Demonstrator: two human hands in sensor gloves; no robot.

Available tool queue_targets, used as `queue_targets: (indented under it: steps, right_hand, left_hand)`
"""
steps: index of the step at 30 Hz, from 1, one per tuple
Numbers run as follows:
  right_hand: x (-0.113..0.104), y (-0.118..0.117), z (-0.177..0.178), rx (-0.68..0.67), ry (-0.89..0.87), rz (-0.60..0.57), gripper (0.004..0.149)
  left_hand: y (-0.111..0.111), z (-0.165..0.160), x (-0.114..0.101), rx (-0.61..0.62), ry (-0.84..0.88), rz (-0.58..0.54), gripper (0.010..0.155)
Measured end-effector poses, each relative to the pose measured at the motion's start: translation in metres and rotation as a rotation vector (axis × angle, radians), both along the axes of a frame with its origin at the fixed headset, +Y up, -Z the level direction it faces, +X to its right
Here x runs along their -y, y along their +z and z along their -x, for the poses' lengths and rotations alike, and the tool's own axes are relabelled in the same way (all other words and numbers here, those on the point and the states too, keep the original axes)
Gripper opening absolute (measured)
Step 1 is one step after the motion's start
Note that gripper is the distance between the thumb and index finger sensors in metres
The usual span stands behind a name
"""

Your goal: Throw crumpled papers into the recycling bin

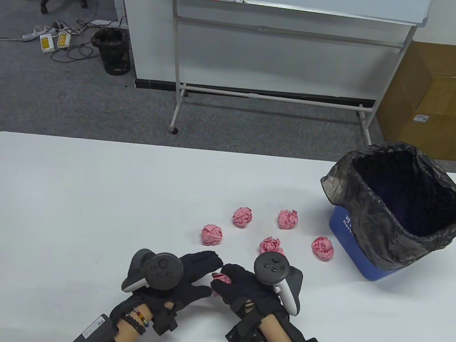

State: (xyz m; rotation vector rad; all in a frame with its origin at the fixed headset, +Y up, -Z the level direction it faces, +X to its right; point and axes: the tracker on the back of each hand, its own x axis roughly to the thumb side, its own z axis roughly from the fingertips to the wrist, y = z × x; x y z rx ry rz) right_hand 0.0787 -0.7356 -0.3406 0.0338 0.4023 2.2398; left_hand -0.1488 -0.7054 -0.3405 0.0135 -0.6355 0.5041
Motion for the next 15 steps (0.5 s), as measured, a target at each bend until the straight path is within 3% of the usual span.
queue_targets:
  steps: [5, 9, 13, 15]
  right_hand:
    - [-0.004, -0.005, -0.008, -0.009, -0.04, 0.05, 0.076]
    - [-0.017, -0.014, -0.022, 0.043, -0.081, 0.017, 0.077]
    - [-0.047, -0.027, -0.042, 0.15, -0.142, -0.121, 0.077]
    - [-0.074, -0.032, -0.055, 0.21, -0.068, -0.258, 0.077]
  left_hand:
    - [-0.006, 0.021, 0.003, -0.097, -0.067, -0.011, 0.075]
    - [-0.009, 0.035, 0.006, -0.155, -0.124, -0.017, 0.077]
    - [-0.014, 0.044, 0.014, -0.18, -0.133, 0.021, 0.077]
    - [-0.016, 0.046, 0.017, -0.189, -0.144, 0.029, 0.078]
